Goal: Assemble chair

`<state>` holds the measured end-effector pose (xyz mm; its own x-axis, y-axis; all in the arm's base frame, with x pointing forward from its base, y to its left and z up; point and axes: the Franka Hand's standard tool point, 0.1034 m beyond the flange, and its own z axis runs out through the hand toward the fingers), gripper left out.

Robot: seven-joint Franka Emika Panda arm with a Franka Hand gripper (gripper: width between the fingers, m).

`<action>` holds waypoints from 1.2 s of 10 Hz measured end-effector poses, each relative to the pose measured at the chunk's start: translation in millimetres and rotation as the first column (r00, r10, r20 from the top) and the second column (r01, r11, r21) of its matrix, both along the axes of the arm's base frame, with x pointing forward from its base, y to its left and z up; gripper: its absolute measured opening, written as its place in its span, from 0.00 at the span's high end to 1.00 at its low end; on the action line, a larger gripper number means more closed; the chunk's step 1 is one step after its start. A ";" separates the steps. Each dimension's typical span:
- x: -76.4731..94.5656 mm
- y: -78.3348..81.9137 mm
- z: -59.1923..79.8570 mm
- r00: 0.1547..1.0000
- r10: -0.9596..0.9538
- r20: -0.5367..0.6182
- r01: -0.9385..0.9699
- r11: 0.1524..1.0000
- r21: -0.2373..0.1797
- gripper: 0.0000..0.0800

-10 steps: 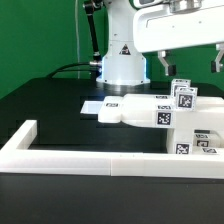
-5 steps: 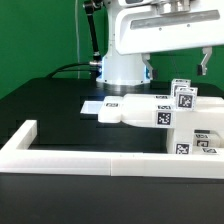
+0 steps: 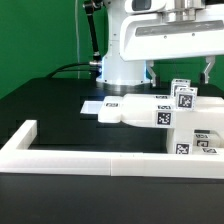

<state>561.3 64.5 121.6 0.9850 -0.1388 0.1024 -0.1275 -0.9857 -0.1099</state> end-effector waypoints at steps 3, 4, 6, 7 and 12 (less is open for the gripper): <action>0.6 -1.6 -0.5 1.000 -0.003 0.000 0.003 1.000 0.000 0.34; 0.5 -1.5 -1.0 1.000 -0.003 0.000 0.003 1.000 -0.001 0.51; 0.5 -1.6 -1.1 1.000 -0.010 -0.001 0.010 1.000 0.000 0.64; 0.5 -1.6 -1.1 1.000 -0.031 -0.003 0.031 1.000 0.002 0.64; 1.0 -1.1 -0.7 0.962 -0.271 -0.028 0.272 0.962 0.028 0.64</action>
Offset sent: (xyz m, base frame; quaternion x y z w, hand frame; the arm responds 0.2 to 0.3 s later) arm 0.0040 0.0023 -0.0006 -0.0006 0.0080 -0.0113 0.9999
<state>562.3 63.4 120.9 0.9121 -0.4038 0.0704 -0.3925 -0.9099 -0.1341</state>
